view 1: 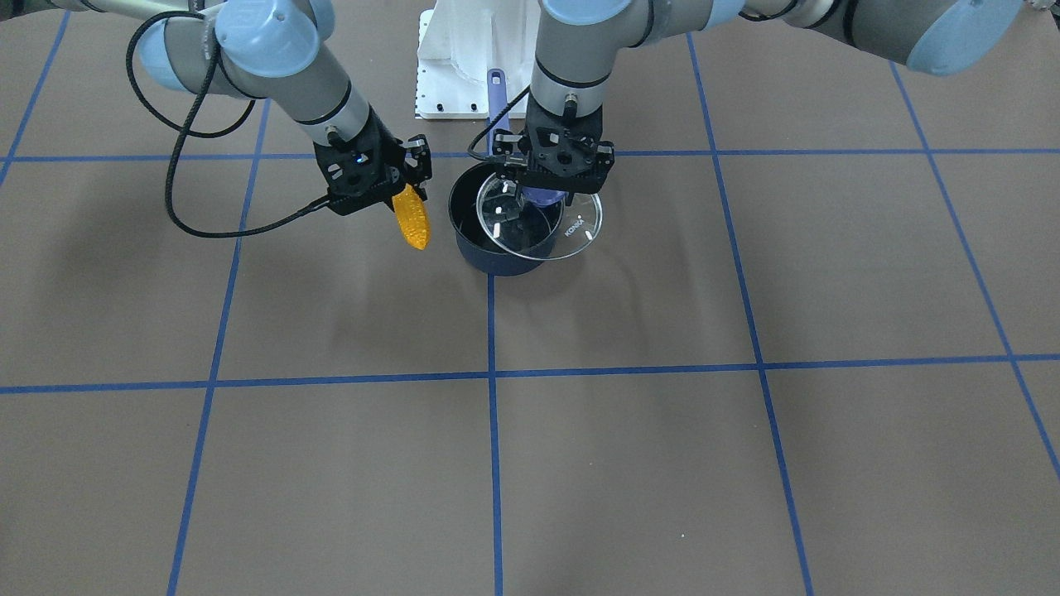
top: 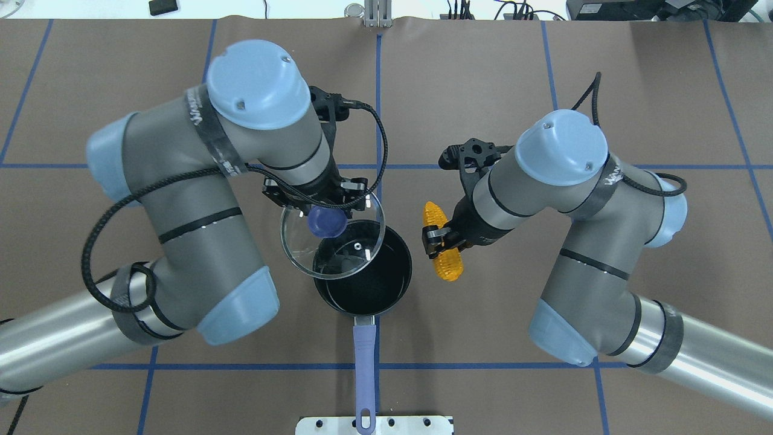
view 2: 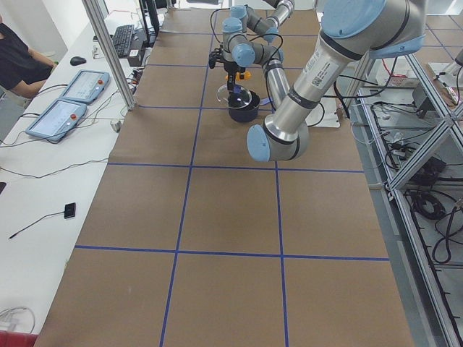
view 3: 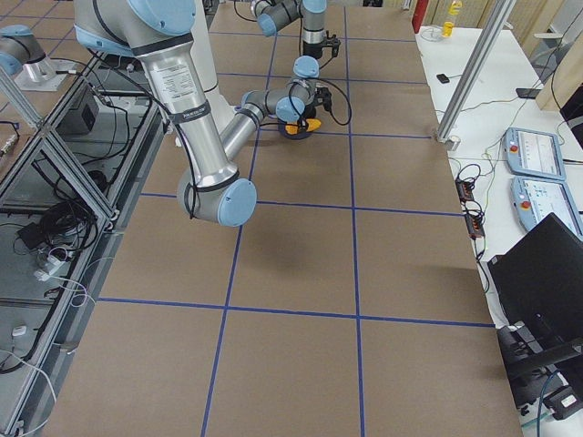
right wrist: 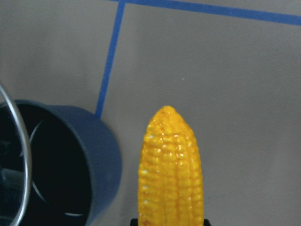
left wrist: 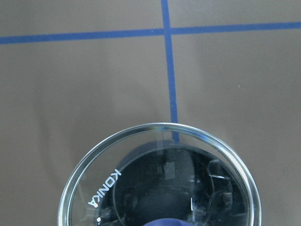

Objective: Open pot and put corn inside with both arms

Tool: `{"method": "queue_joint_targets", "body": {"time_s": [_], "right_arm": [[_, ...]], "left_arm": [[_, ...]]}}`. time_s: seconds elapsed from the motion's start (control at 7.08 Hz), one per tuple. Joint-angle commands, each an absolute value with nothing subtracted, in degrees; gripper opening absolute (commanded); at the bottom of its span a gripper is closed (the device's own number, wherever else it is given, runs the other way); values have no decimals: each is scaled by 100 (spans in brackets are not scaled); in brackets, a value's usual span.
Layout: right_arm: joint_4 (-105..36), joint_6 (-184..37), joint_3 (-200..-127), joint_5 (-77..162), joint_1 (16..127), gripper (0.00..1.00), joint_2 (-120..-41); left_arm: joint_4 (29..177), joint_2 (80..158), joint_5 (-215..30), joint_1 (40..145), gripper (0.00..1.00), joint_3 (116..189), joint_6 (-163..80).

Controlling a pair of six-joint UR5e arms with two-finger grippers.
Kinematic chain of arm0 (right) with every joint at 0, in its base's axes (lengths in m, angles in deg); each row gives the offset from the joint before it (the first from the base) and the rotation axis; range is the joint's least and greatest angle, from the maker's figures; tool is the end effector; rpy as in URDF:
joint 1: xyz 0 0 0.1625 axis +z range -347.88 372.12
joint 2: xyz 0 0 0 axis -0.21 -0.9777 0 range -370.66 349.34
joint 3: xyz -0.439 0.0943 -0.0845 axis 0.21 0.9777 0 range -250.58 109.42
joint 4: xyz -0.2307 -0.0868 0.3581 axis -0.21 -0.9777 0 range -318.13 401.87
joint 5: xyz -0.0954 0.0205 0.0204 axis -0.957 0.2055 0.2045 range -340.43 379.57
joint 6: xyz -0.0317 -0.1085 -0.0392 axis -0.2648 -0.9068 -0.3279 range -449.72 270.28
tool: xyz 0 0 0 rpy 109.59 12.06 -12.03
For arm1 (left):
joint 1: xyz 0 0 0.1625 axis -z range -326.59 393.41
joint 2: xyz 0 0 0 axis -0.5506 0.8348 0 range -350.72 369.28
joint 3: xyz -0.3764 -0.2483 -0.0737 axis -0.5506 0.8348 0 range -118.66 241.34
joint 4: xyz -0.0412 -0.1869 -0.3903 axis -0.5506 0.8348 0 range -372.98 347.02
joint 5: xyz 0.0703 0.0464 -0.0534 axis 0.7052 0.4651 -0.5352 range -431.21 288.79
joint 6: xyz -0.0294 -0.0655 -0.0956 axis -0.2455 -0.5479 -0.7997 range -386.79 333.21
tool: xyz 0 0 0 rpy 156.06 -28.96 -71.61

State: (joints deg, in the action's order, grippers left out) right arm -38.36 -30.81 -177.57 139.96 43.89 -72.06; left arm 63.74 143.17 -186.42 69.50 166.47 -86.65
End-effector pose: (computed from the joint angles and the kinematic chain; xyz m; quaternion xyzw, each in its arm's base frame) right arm -0.5142 -0.4040 0.2448 0.0356 -0.5035 -0.1166 0.8553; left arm 0.4983 -0.4653 0.1412 0.0387 0.4276 0.0380 0.9023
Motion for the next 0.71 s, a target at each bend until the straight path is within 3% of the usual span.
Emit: {"method": "queue_joint_targets", "body": {"time_s": [0.0,0.14,0.28,0.42,0.57], "right_arm": [[-3986,-2846,-17729,13797,3947,40,-6640],[-3978,-2838,-17676,13492,3641,40,-6542],[-3960,-2837,-17615,13236,3455,50,-6411],[-3934,-2846,-17623,13234,3436,99,-6409],[-3925,-2846,-17640,13234,3436,100,-6409]], "left_arm": [[6340,13981,-19011,7575,56,16769,-7964],[6340,13876,-19029,7760,56,16769,-7726],[6349,13770,-19038,7823,56,16769,-7532],[6383,13604,-19047,7867,56,16777,-7191],[6419,13393,-19056,7989,56,16812,-6900]]}}
